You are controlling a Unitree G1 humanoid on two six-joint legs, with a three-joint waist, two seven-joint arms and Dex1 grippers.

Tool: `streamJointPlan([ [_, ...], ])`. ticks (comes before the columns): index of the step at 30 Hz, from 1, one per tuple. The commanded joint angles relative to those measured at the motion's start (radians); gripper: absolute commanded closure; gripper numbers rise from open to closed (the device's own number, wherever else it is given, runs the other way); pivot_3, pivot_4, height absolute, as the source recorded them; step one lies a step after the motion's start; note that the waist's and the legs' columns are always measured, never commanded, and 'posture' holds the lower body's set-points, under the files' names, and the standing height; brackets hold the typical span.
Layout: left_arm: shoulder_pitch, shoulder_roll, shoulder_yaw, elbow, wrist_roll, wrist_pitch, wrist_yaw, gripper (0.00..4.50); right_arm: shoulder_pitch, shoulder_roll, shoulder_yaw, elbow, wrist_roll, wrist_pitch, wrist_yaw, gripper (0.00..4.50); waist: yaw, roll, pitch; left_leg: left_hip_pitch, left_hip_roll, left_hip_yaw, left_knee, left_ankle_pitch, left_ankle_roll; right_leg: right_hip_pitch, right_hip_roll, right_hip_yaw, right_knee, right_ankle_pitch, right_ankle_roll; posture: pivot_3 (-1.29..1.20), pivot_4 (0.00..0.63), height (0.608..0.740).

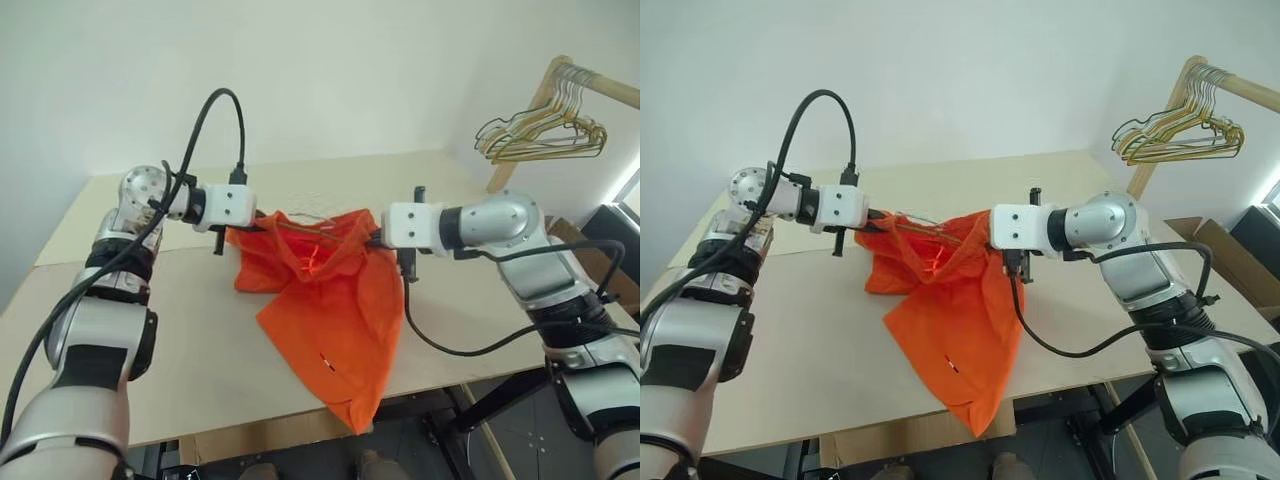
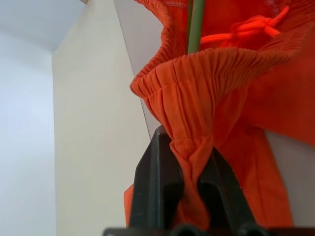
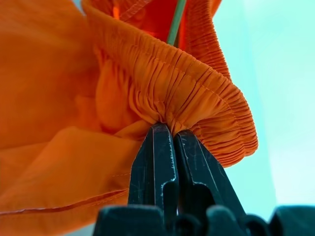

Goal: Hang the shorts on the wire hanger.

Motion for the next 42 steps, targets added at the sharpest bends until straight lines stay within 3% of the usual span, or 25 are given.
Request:
streamJointPlan([
  [1, -0.011, 0.006, 0.014, -0.025, -0.002, -0.016, 0.04, 4.5, 0.005, -0.019, -0.032, -0.056, 0.029, -0.029, 0.035, 3.47, -0.001, 0.0, 0.0, 0.0, 0.0, 0.0, 0.0, 0.0, 0.0, 0.0, 0.0, 0.0, 0.0, 0.0, 0.0, -0.03, 0.0, 0.74],
  [7, -0.013, -0.007, 0.018, -0.025, -0.016, -0.007, 0.034, 4.5, 0.003, -0.011, -0.026, -0.003, -0.013, -0.055, 0.014, 1.59, 0.0, 0.0, 0.0, 0.001, 0.0, 0.0, 0.0, 0.0, 0.0, 0.0, 0.0, 0.0, 0.0, 0.0, 0.0, -0.03, 0.0, 0.74],
  [16, -0.019, -0.013, 0.028, -0.02, -0.032, 0.011, 0.018, 4.5, -0.052, 0.043, -0.044, 0.062, -0.067, 0.066, -0.065, 1.59, -0.004, 0.0, 0.0, 0.001, 0.0, 0.001, 0.0, 0.0, 0.0, 0.0, 0.0, 0.001, 0.0, 0.0, 0.0, -0.04, 0.0, 0.74],
  [28, -0.043, -0.063, 0.054, -0.014, -0.068, -0.022, 0.017, 4.5, -0.098, 0.071, -0.033, 0.057, 0.004, 0.263, 0.003, 1.59, -0.005, 0.0, 0.0, 0.001, 0.0, 0.001, 0.0, 0.0, 0.0, 0.0, 0.0, 0.001, 0.0, 0.0, 0.0, -0.05, 0.0, 0.74],
  [31, -0.052, -0.056, 0.04, 0.0, -0.036, -0.036, 0.038, 4.5, -0.098, 0.069, -0.032, 0.055, 0.011, 0.291, 0.008, 2.15, -0.006, 0.0, 0.0, 0.001, 0.0, 0.0, 0.0, 0.0, 0.0, 0.0, 0.0, 0.0, 0.0, 0.0, 0.0, -0.05, 0.0, 0.74],
  [38, -0.062, -0.057, 0.038, 0.034, -0.02, -0.051, 0.055, 4.5, -0.091, 0.056, -0.03, 0.043, 0.01, 0.325, 0.011, 4.35, -0.023, 0.0, 0.0, 0.001, 0.0, 0.0, 0.0, 0.0, 0.0, 0.0, 0.0, 0.0, 0.0, 0.0, 0.0, -0.06, 0.0, 0.74],
  [42, -0.079, -0.069, 0.051, 0.066, -0.022, 0.005, 0.085, 4.5, -0.08, 0.042, -0.027, 0.041, -0.005, 0.315, 0.001, 4.49, -0.026, 0.0, 0.0, 0.001, 0.0, 0.0, 0.0, 0.0, 0.0, 0.0, 0.0, 0.0, 0.0, 0.0, 0.0, -0.07, 0.0, 0.74],
])
